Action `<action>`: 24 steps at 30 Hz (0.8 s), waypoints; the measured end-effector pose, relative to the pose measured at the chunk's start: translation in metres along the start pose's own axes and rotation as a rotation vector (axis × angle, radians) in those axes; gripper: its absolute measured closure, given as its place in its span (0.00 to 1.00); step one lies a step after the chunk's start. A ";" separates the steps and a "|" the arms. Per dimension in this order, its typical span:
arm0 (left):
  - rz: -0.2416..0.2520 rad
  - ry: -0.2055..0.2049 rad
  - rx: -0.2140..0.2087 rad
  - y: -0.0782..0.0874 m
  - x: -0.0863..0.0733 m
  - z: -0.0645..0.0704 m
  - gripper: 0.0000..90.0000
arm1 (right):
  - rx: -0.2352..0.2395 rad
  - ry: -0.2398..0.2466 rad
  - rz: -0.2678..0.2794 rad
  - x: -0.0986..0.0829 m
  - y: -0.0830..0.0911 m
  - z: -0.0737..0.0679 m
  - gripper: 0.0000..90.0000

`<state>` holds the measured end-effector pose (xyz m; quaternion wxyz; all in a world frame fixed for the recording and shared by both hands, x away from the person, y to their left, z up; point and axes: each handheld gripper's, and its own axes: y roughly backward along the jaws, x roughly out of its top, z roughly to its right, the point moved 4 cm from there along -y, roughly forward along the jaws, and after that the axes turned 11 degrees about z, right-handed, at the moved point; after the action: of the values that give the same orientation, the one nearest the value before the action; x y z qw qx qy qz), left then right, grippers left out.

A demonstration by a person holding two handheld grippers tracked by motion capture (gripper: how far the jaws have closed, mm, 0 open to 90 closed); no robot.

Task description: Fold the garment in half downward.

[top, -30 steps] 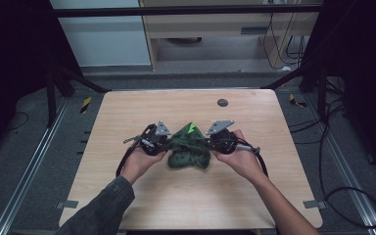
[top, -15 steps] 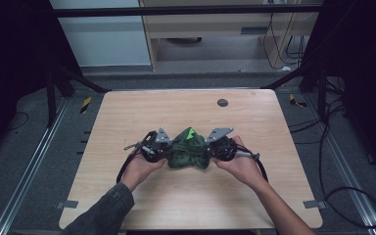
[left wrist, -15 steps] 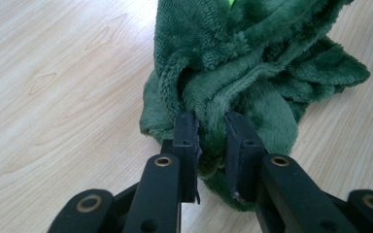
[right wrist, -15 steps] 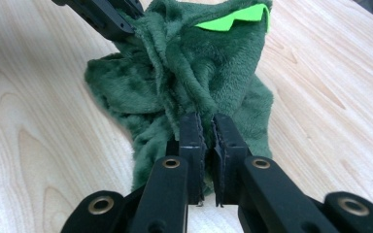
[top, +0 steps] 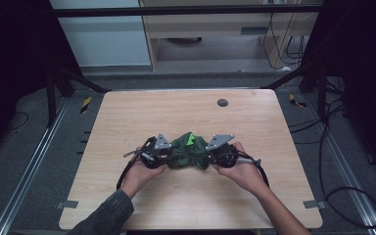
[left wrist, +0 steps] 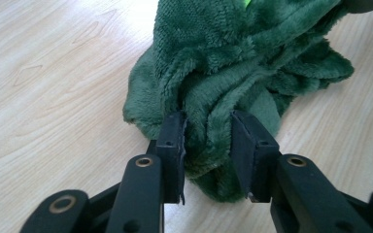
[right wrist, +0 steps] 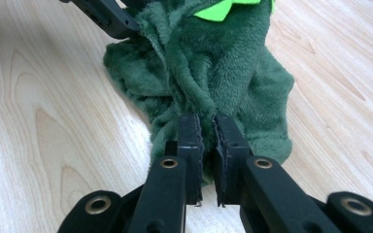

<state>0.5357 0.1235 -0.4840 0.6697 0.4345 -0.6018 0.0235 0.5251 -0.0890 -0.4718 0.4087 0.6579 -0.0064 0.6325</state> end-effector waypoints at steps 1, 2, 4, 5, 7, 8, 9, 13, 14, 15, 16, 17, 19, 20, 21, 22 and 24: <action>0.003 0.001 -0.002 0.001 0.000 0.001 0.72 | 0.000 0.003 -0.003 -0.001 0.000 0.000 0.92; 0.002 -0.003 -0.002 0.002 -0.001 0.001 0.72 | 0.002 0.001 -0.001 -0.002 0.000 -0.001 0.92; 0.010 -0.004 0.000 0.005 -0.001 0.002 0.71 | 0.006 0.001 0.000 -0.004 0.001 -0.002 0.92; 0.010 -0.005 -0.003 0.007 0.000 0.003 0.71 | 0.008 -0.001 0.000 -0.005 0.001 -0.002 0.92; 0.018 -0.008 -0.003 0.010 0.000 0.003 0.71 | 0.010 0.002 -0.001 -0.007 0.002 -0.003 0.91; 0.018 -0.008 -0.005 0.012 0.000 0.003 0.71 | 0.012 0.000 0.000 -0.008 0.002 -0.004 0.91; 0.020 -0.010 -0.004 0.013 0.000 0.003 0.71 | 0.015 -0.001 -0.002 -0.009 0.003 -0.004 0.91; 0.016 -0.016 0.001 0.017 -0.003 0.003 0.71 | 0.020 0.001 -0.008 -0.013 0.004 -0.006 0.90; 0.014 -0.015 -0.001 0.017 -0.004 0.003 0.71 | 0.020 0.001 -0.006 -0.013 0.004 -0.006 0.90; 0.011 -0.016 -0.002 0.017 -0.004 0.003 0.71 | 0.019 -0.001 -0.008 -0.014 0.004 -0.006 0.90; 0.011 -0.016 -0.002 0.017 -0.004 0.003 0.71 | 0.019 -0.001 -0.008 -0.014 0.004 -0.006 0.90; 0.009 -0.015 -0.004 0.017 -0.006 0.003 0.71 | 0.023 -0.002 -0.007 -0.015 0.004 -0.007 0.89; 0.007 -0.015 -0.004 0.017 -0.008 0.003 0.71 | 0.021 -0.005 -0.009 -0.017 0.004 -0.007 0.89; 0.006 -0.015 -0.004 0.016 -0.009 0.003 0.71 | 0.022 -0.006 -0.007 -0.017 0.004 -0.008 0.89; 0.004 -0.015 -0.001 0.016 -0.009 0.003 0.70 | 0.025 -0.011 -0.007 -0.018 0.004 -0.008 0.89; 0.003 -0.016 0.001 0.016 -0.010 0.003 0.70 | 0.023 -0.007 -0.006 -0.018 0.004 -0.009 0.88; 0.003 -0.013 -0.001 0.016 -0.010 0.003 0.69 | 0.023 -0.010 -0.007 -0.019 0.004 -0.009 0.88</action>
<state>0.5220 0.1367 -0.4842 0.6660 0.4335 -0.6067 0.0217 0.5112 -0.0964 -0.4867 0.4033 0.6657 0.0012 0.6278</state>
